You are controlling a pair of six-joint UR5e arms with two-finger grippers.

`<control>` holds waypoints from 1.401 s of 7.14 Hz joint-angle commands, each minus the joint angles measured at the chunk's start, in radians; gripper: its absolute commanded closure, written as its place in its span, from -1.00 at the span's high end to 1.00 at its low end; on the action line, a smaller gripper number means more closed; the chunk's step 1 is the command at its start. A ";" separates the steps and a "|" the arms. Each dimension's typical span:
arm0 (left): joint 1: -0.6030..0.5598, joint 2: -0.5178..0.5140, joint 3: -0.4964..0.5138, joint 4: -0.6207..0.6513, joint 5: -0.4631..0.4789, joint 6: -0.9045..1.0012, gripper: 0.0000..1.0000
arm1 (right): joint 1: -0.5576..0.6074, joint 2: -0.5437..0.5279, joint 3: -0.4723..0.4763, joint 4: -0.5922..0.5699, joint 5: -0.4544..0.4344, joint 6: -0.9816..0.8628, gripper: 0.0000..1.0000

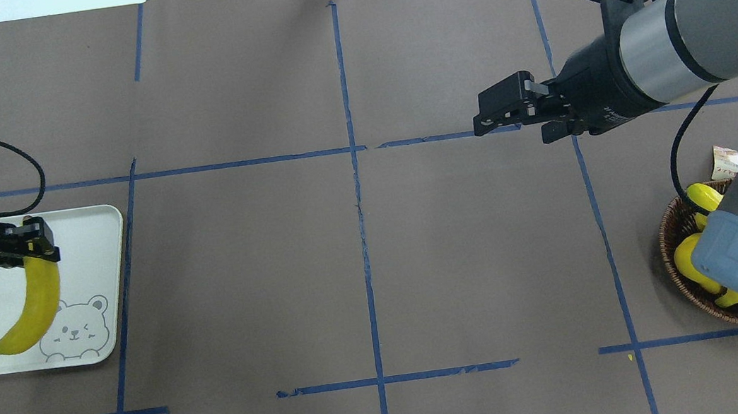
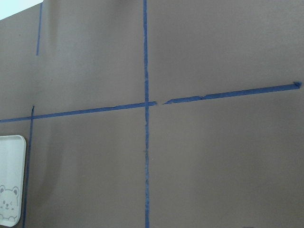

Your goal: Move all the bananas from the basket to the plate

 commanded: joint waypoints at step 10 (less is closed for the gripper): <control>-0.129 -0.030 0.377 -0.015 0.009 0.192 -0.22 | 0.045 -0.083 0.003 -0.001 0.010 -0.007 1.00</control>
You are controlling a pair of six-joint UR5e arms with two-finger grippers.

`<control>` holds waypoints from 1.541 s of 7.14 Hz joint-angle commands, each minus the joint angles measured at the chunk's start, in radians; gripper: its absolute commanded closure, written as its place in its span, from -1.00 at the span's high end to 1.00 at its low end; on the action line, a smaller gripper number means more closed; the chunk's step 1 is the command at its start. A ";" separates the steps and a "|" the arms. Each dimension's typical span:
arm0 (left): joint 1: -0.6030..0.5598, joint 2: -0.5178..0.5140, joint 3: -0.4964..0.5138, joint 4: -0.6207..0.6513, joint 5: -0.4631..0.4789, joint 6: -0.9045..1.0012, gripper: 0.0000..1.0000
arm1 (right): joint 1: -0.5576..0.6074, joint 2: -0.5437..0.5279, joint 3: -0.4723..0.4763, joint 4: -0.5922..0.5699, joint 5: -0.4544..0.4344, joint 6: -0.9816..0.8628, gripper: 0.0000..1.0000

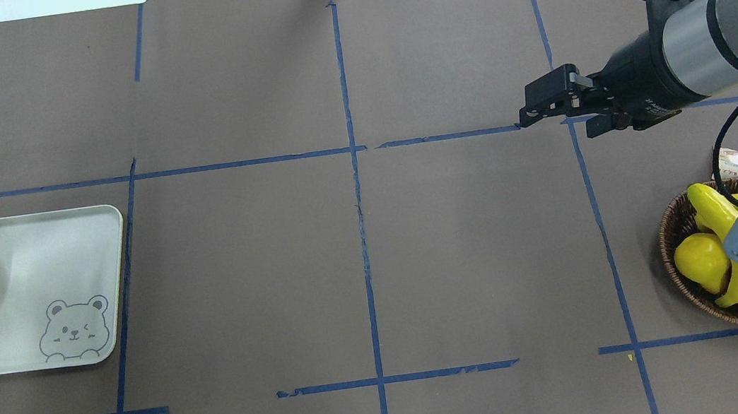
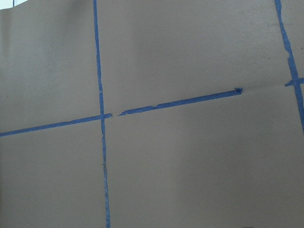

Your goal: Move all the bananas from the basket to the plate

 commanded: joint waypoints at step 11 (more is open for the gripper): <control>-0.058 -0.079 -0.254 0.175 -0.034 0.051 1.00 | 0.164 -0.593 0.024 0.165 0.063 -0.483 1.00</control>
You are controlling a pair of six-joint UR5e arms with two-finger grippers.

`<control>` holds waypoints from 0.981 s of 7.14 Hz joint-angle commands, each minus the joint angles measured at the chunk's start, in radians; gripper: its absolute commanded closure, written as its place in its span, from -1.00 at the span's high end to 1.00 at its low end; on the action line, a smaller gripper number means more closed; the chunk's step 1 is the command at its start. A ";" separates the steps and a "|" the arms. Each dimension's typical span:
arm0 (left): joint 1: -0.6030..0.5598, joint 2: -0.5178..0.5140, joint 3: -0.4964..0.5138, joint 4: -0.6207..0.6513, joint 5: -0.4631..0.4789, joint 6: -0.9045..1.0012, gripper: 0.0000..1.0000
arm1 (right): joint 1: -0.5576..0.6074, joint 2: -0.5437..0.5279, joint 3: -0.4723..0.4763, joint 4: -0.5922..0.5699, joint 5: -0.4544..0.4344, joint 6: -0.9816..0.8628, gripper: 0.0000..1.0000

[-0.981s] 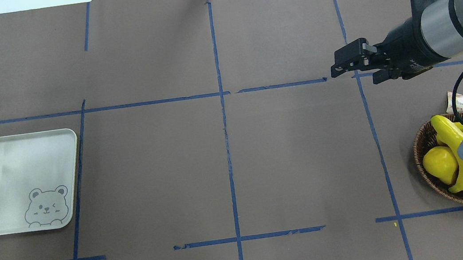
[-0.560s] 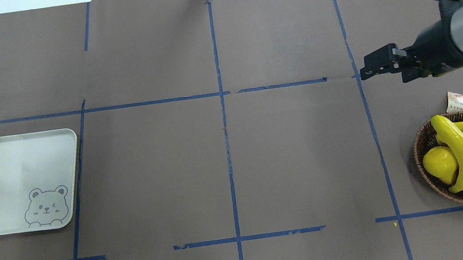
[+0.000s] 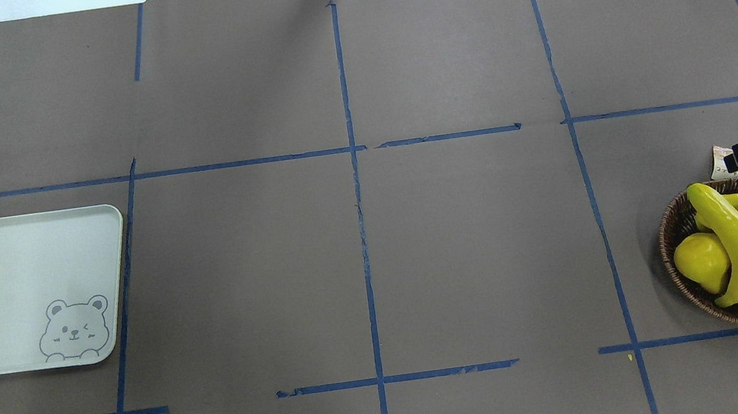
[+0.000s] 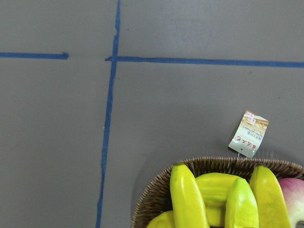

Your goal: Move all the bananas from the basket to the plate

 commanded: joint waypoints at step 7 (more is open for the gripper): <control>0.052 -0.049 -0.014 0.006 0.001 -0.088 1.00 | -0.095 -0.120 -0.117 0.060 0.124 0.034 0.48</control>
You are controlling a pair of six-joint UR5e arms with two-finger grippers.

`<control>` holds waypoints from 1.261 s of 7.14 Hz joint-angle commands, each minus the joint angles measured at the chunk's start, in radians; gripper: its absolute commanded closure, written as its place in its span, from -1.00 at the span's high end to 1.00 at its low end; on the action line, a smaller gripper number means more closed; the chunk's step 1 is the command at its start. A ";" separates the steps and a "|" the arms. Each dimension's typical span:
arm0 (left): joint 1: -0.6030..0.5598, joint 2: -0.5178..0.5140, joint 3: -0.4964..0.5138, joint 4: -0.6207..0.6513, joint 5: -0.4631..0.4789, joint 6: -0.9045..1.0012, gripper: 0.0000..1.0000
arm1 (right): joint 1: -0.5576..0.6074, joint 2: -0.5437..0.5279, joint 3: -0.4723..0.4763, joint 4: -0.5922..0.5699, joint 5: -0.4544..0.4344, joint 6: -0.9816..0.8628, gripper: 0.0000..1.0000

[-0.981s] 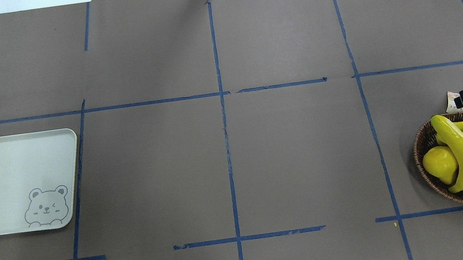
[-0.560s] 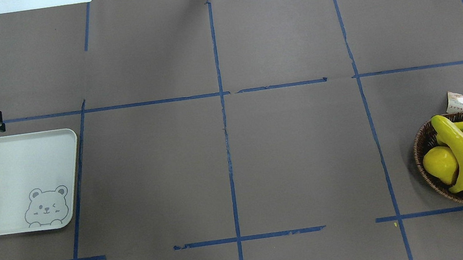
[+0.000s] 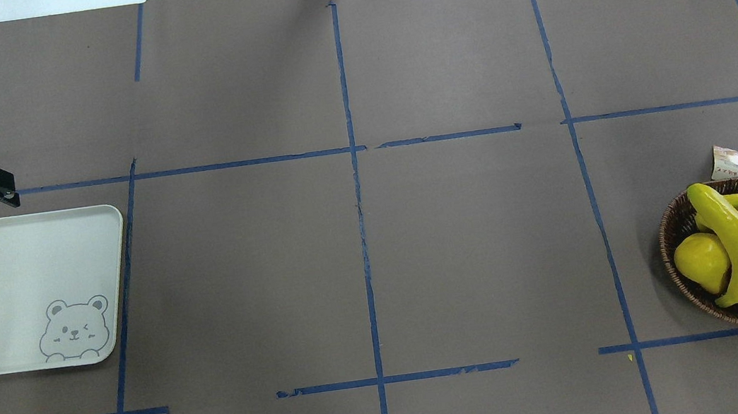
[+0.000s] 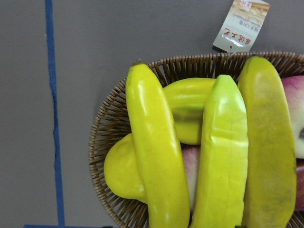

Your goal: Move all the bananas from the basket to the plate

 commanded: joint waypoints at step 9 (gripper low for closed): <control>0.002 -0.007 -0.016 0.004 -0.003 -0.016 1.00 | -0.058 -0.046 -0.064 -0.003 -0.026 -0.009 0.29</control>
